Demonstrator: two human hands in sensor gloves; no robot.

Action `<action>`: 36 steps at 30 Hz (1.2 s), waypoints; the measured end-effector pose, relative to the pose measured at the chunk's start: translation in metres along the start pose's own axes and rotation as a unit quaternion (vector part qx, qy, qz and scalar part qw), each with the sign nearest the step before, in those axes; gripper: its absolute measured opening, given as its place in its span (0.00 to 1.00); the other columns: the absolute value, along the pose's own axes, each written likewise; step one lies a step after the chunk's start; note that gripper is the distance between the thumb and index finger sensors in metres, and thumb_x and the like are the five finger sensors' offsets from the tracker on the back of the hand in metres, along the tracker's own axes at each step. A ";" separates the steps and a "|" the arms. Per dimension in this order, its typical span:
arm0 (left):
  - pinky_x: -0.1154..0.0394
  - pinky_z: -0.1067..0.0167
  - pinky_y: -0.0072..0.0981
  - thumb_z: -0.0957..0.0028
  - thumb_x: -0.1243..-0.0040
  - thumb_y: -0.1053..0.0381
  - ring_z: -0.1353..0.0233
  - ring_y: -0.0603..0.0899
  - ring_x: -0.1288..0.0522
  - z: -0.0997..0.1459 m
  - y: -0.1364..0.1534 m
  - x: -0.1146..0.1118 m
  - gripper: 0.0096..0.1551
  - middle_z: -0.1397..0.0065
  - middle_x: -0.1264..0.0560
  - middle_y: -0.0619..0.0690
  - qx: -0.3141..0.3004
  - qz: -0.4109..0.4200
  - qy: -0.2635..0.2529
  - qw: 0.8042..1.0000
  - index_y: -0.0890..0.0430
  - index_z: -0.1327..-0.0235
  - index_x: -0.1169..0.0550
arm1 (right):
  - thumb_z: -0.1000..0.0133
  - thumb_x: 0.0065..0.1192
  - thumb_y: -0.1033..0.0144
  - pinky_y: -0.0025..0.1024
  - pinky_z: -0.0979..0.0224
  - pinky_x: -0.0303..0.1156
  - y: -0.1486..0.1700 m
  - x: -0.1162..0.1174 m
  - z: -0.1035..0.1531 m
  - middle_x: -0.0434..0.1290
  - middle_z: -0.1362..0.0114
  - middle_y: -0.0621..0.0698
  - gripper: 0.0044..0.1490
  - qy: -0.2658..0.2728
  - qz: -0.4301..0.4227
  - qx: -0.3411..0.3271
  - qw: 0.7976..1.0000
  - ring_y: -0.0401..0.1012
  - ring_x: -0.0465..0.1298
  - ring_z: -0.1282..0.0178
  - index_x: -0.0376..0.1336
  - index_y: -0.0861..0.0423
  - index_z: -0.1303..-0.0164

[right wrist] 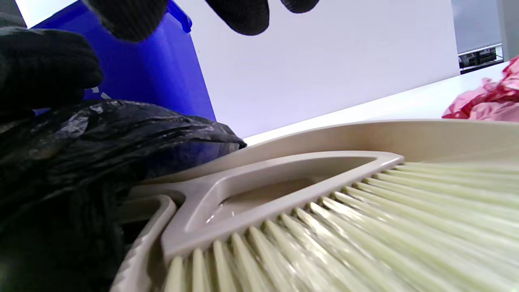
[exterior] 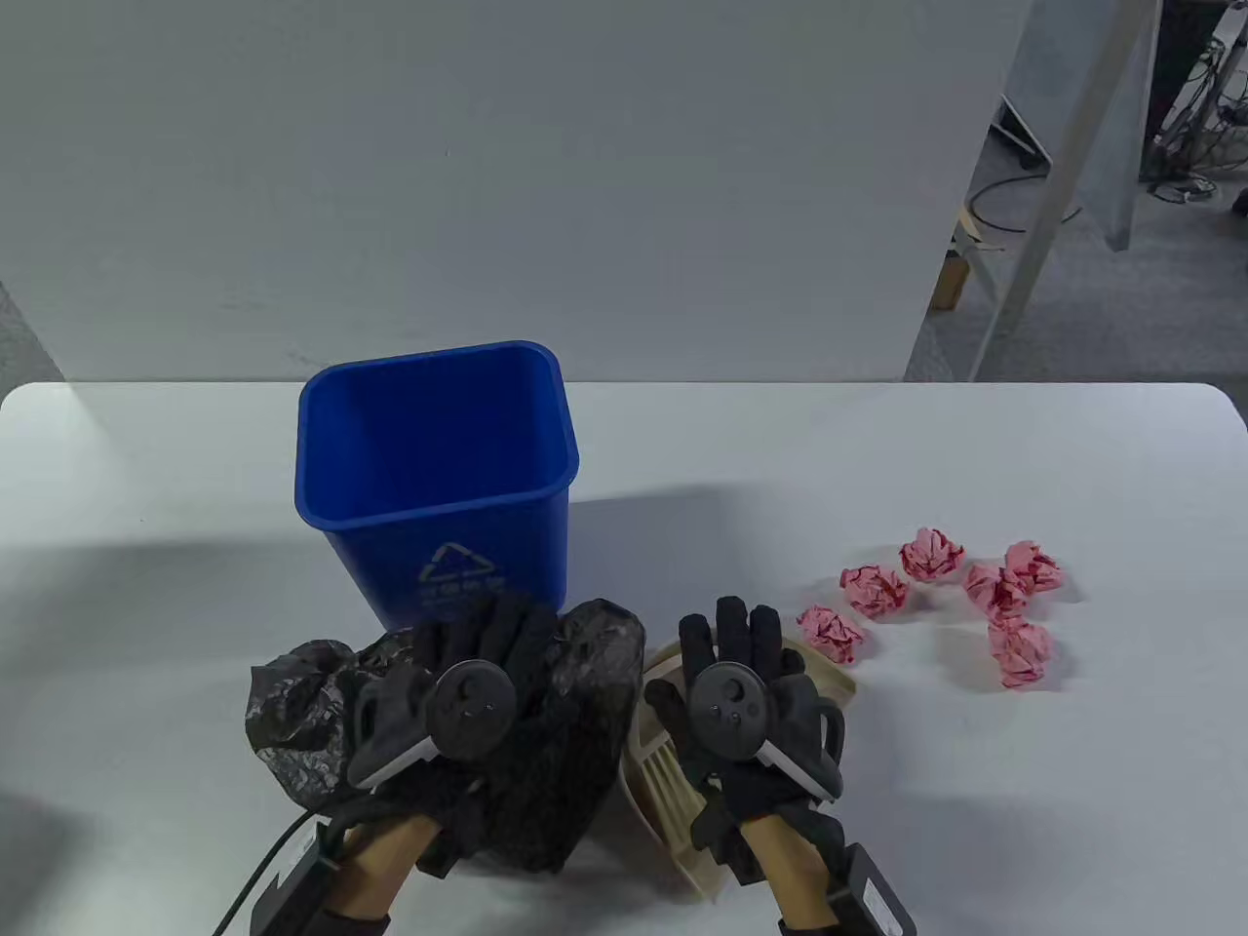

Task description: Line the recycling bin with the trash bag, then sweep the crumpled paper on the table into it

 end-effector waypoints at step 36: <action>0.35 0.27 0.71 0.40 0.37 0.46 0.33 0.55 0.21 -0.004 0.000 -0.007 0.26 0.33 0.21 0.42 0.071 -0.133 0.014 0.988 0.43 0.27 0.25 | 0.34 0.41 0.46 0.79 0.31 0.38 0.000 0.006 0.000 0.36 0.13 0.76 0.47 -0.047 -0.030 0.009 0.998 0.74 0.34 0.23 0.43 0.67 0.15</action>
Point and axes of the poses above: the tracker on the back of each hand, its own y axis roughly to the little-finger side, its own z axis roughly from the fingertips to the wrist, x = y × z, the point moved 1 cm from there along -z, roughly from the wrist to the fingertips
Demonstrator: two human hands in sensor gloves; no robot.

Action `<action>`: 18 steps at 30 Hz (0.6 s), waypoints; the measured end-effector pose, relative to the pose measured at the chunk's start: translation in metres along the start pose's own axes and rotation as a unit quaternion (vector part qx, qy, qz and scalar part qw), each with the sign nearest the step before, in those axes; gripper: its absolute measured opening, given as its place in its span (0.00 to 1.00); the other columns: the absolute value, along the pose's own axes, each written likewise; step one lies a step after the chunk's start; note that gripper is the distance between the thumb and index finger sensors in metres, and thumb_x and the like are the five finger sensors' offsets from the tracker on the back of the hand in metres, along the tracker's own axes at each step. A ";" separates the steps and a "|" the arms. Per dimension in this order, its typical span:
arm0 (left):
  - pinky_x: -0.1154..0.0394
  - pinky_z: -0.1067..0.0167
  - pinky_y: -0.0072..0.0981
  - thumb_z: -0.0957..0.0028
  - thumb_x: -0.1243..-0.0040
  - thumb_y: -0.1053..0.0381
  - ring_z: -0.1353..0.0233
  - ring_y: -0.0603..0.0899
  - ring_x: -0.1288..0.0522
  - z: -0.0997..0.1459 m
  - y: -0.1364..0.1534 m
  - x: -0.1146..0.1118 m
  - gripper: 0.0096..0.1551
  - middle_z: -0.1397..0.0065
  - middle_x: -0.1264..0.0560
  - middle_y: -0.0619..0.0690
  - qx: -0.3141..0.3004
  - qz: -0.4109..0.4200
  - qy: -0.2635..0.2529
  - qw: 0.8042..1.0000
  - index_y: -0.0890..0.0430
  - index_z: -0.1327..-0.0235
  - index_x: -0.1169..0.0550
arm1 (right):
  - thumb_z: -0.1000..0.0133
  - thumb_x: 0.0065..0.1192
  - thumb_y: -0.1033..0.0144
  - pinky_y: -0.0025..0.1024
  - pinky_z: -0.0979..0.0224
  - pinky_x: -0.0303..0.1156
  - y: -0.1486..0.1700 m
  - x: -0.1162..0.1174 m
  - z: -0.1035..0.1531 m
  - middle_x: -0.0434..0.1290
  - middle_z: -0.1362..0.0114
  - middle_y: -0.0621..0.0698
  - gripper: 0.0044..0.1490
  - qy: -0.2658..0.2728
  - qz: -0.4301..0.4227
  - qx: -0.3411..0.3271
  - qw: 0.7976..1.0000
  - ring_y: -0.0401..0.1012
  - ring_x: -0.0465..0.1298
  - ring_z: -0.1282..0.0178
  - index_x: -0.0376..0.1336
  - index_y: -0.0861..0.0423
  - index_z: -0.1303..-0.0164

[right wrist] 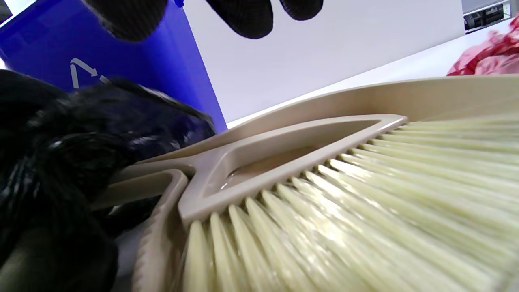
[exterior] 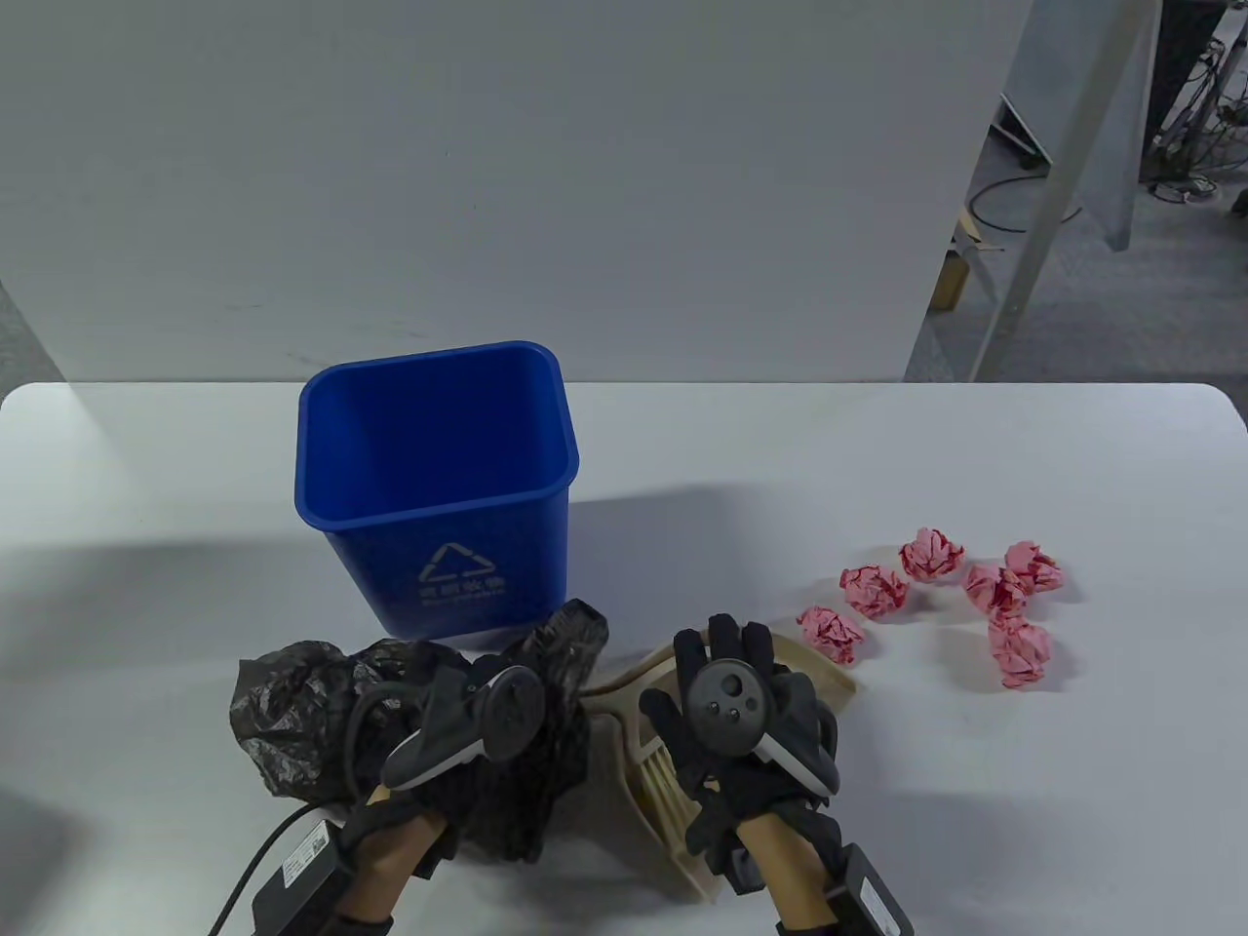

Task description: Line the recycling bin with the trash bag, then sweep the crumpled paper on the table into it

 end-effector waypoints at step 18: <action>0.27 0.31 0.60 0.35 0.50 0.47 0.33 0.54 0.24 0.066 0.092 0.074 0.27 0.29 0.28 0.43 0.102 0.267 -0.392 0.875 0.47 0.22 0.35 | 0.34 0.40 0.46 0.76 0.29 0.54 -0.005 0.006 -0.003 0.55 0.15 0.72 0.44 -0.039 -0.085 -0.035 0.995 0.70 0.58 0.22 0.51 0.65 0.17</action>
Point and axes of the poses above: the tracker on the back of each hand, its own y axis roughly to the little-finger side, its own z axis roughly from the fingertips to the wrist, x = y × z, the point moved 1 cm from there along -z, roughly from the wrist to the fingertips
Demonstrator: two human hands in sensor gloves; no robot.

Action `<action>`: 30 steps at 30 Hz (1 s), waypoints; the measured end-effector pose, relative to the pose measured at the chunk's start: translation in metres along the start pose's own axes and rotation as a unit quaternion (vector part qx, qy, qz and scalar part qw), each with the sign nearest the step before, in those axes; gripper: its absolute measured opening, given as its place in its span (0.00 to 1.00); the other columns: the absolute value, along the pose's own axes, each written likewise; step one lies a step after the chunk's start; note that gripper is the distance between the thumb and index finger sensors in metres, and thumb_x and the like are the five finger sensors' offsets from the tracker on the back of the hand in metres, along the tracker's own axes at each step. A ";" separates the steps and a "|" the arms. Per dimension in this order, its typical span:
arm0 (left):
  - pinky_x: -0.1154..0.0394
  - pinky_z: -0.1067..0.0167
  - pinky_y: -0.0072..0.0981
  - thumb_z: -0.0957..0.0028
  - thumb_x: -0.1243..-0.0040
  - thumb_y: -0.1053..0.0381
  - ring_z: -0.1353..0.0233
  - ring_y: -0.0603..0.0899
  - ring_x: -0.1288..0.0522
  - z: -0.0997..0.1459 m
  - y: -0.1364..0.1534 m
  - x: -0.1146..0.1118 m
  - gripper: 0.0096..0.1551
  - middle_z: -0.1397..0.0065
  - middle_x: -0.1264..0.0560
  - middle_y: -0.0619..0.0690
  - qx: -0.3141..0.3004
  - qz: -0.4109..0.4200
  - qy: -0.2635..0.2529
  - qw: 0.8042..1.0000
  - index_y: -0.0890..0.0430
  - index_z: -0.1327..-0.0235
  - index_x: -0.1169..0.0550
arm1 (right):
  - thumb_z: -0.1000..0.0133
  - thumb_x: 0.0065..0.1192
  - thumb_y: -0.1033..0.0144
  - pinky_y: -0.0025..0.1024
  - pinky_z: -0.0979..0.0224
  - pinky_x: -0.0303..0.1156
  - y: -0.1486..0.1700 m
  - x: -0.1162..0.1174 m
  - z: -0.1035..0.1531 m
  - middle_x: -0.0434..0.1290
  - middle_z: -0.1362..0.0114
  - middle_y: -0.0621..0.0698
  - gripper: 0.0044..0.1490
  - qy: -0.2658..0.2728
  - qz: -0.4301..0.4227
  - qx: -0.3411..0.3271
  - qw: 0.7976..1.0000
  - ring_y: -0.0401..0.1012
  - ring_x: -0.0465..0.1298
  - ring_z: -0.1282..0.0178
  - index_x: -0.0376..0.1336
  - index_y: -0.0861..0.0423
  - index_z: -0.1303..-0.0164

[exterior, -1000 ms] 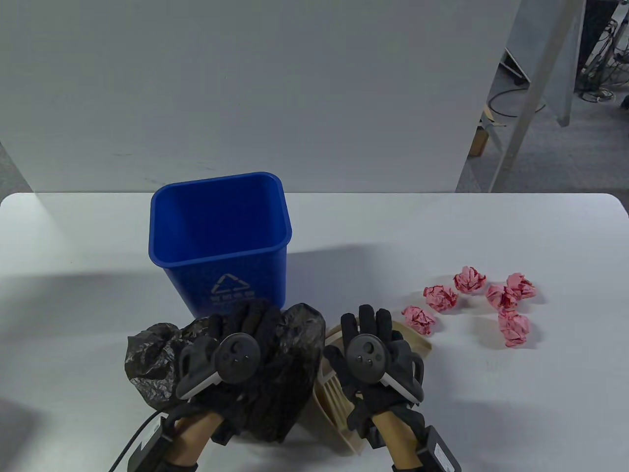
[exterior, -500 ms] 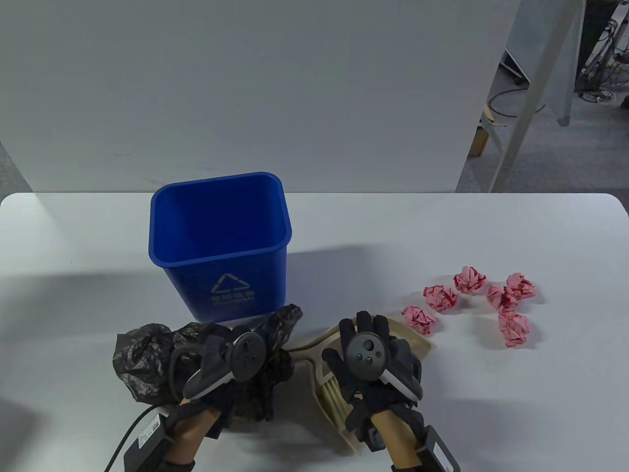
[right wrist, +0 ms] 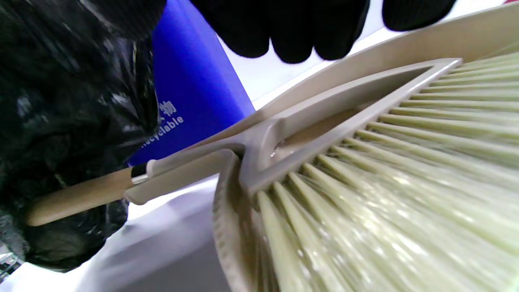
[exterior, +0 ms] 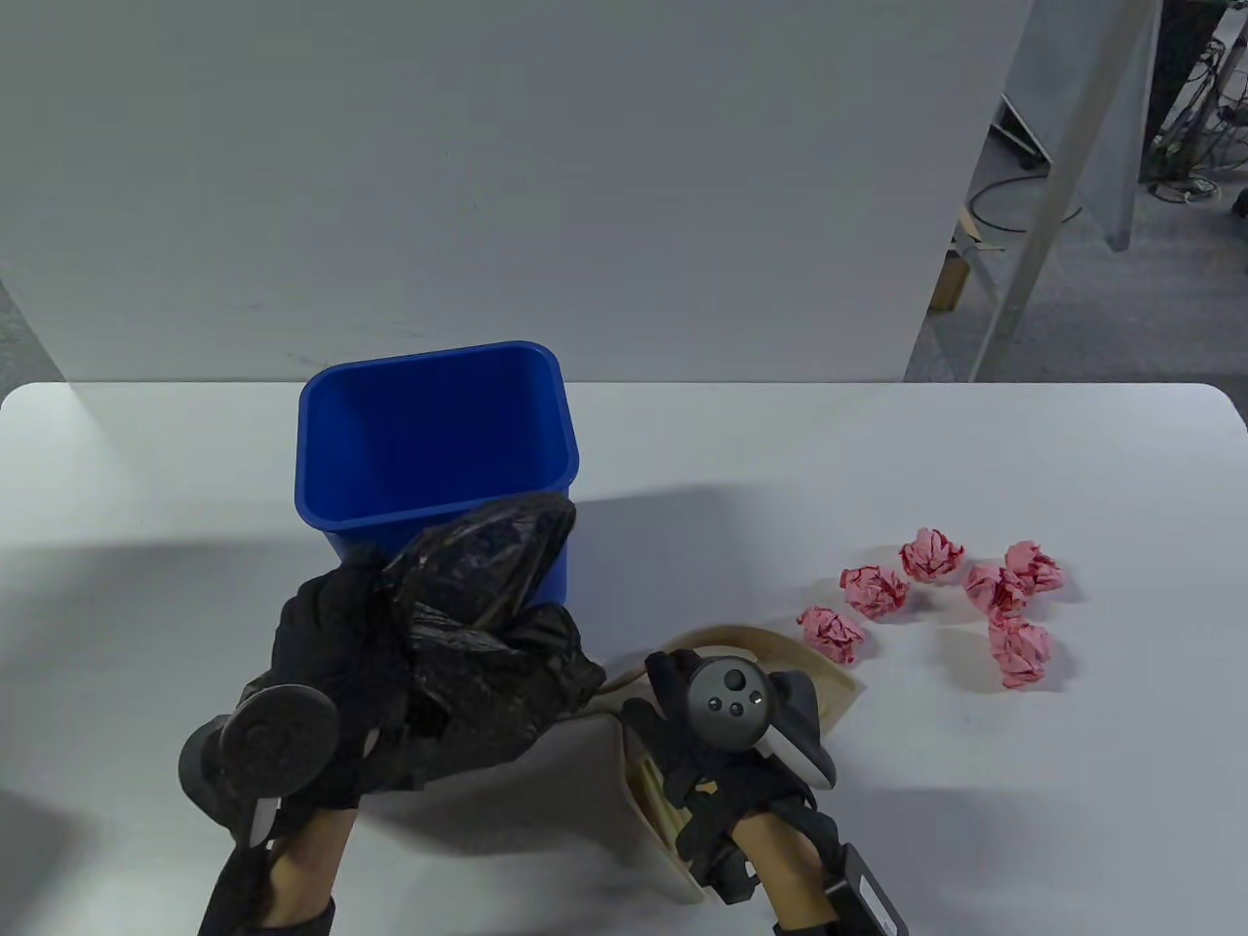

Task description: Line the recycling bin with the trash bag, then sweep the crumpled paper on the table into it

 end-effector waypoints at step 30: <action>0.43 0.22 0.77 0.40 0.45 0.36 0.11 0.65 0.40 0.056 -0.089 -0.081 0.41 0.08 0.43 0.47 -0.291 0.058 0.347 0.890 0.44 0.13 0.41 | 0.36 0.58 0.57 0.59 0.32 0.70 0.009 -0.025 0.010 0.71 0.30 0.55 0.21 0.139 -0.569 -0.100 0.804 0.50 0.75 0.38 0.67 0.51 0.36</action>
Point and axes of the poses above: the tracker on the back of each hand, its own y axis roughly to the little-finger side, its own z axis roughly from the fingertips to the wrist, x = y × z, the point moved 1 cm from there along -z, roughly from the wrist to the fingertips
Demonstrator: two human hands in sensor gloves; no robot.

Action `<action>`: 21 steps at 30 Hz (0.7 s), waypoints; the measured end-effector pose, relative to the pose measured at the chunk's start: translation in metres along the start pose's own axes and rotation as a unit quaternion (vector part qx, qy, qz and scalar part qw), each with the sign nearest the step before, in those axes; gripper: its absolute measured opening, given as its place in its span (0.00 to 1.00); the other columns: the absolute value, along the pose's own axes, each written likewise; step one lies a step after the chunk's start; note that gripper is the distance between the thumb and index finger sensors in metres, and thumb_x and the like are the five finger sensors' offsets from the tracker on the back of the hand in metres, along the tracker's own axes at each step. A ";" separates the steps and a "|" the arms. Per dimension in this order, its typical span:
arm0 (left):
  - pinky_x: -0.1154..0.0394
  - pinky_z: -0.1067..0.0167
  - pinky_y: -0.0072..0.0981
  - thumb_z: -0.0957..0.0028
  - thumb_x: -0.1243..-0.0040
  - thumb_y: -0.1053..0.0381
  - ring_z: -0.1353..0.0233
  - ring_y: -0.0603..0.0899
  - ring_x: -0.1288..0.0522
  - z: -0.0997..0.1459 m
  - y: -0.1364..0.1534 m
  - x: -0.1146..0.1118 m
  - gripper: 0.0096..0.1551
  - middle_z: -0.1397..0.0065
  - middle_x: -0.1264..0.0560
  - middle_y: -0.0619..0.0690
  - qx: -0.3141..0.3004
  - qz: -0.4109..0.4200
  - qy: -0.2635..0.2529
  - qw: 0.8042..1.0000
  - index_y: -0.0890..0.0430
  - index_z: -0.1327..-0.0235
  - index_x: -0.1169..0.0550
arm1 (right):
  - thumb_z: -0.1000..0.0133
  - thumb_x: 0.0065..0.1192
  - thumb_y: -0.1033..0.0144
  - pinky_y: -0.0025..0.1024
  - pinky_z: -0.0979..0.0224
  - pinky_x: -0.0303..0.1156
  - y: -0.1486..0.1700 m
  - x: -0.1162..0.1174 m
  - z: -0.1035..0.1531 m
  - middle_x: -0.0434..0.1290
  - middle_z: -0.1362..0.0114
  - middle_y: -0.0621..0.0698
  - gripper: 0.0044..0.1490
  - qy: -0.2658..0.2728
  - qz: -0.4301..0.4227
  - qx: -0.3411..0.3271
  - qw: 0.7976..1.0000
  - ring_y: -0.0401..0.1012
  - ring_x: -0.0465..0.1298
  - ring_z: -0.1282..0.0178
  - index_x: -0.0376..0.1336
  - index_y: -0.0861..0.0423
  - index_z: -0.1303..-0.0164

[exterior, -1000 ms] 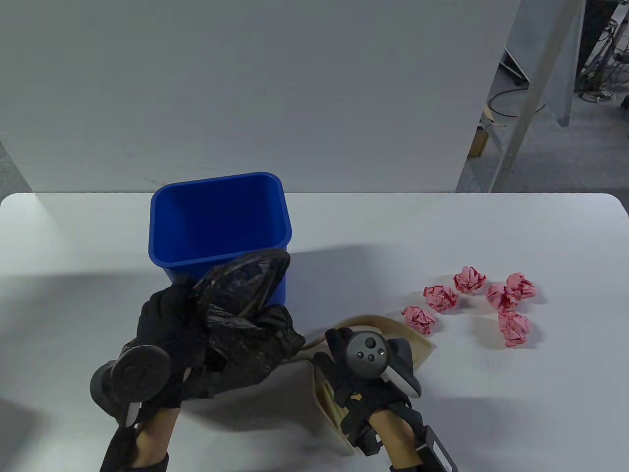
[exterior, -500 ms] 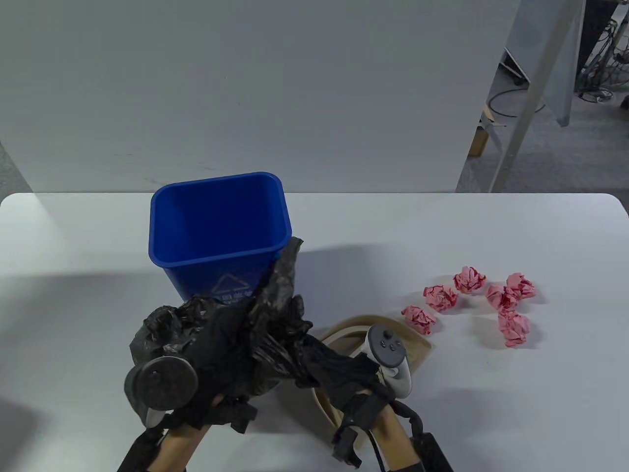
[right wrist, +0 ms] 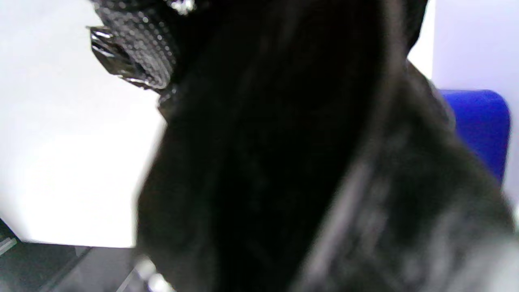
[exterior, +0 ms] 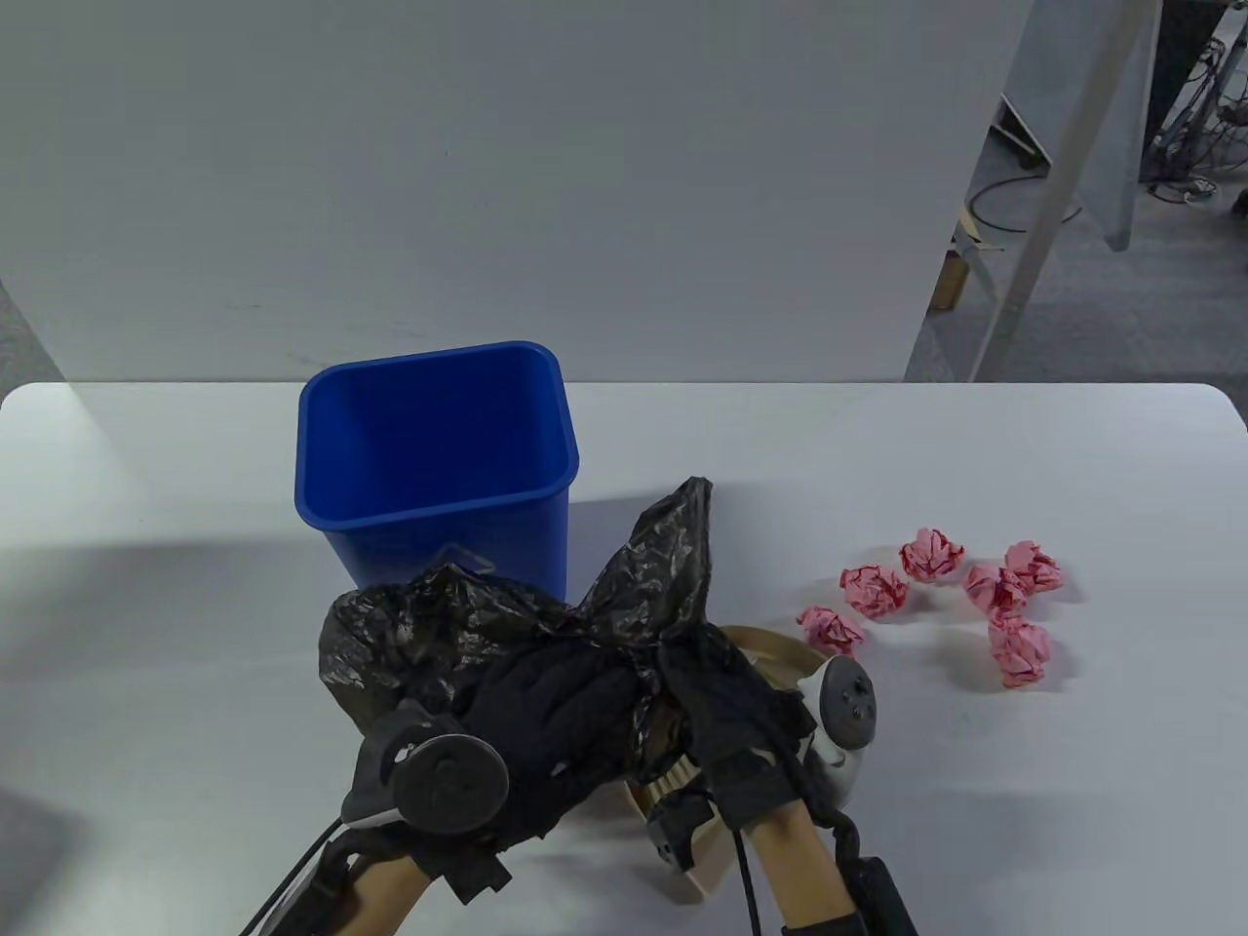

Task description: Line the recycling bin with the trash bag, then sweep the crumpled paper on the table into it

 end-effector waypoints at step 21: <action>0.41 0.23 0.76 0.45 0.47 0.22 0.11 0.66 0.41 0.006 0.026 0.003 0.60 0.07 0.53 0.56 0.071 0.254 -0.044 0.964 0.53 0.11 0.52 | 0.37 0.59 0.56 0.62 0.31 0.68 -0.030 0.038 0.020 0.72 0.30 0.55 0.21 -0.063 0.451 -0.244 0.856 0.50 0.76 0.38 0.68 0.49 0.36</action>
Point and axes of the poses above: the tracker on the back of each hand, its own y axis roughly to the little-finger side, its own z axis roughly from the fingertips to the wrist, x = y × z, the point moved 1 cm from there along -z, roughly from the wrist to the fingertips
